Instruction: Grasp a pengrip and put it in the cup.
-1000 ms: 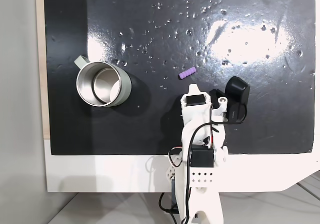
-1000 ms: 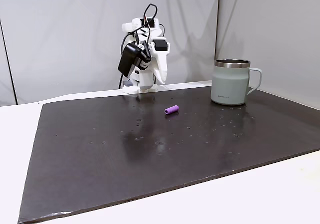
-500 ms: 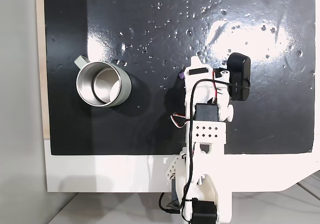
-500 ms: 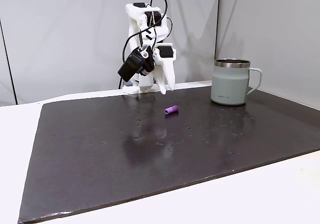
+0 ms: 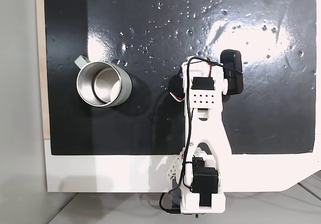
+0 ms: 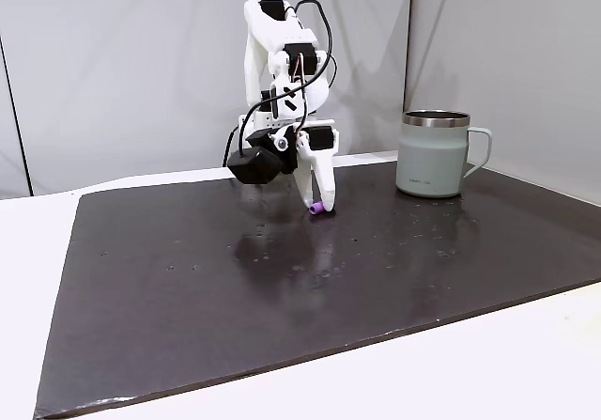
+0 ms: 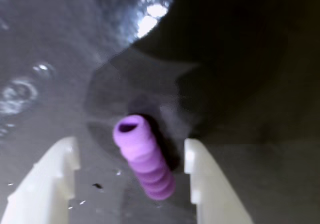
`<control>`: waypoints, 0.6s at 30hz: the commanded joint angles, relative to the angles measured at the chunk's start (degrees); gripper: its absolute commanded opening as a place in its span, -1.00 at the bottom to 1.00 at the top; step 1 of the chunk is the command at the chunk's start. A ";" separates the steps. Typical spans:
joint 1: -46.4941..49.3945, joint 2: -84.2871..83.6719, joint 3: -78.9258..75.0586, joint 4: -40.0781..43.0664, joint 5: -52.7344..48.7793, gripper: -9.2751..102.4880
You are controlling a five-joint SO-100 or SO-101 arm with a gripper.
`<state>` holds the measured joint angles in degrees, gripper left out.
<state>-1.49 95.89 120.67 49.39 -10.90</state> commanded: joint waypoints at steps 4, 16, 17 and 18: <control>-2.46 -3.34 -4.13 0.44 -0.26 -0.48; -2.81 -2.90 -4.13 1.58 0.44 -0.83; -3.08 -1.76 -4.22 2.11 0.70 -0.83; -3.60 -0.09 -4.57 3.08 1.05 -0.83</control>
<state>-3.25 92.81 117.60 49.83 -10.72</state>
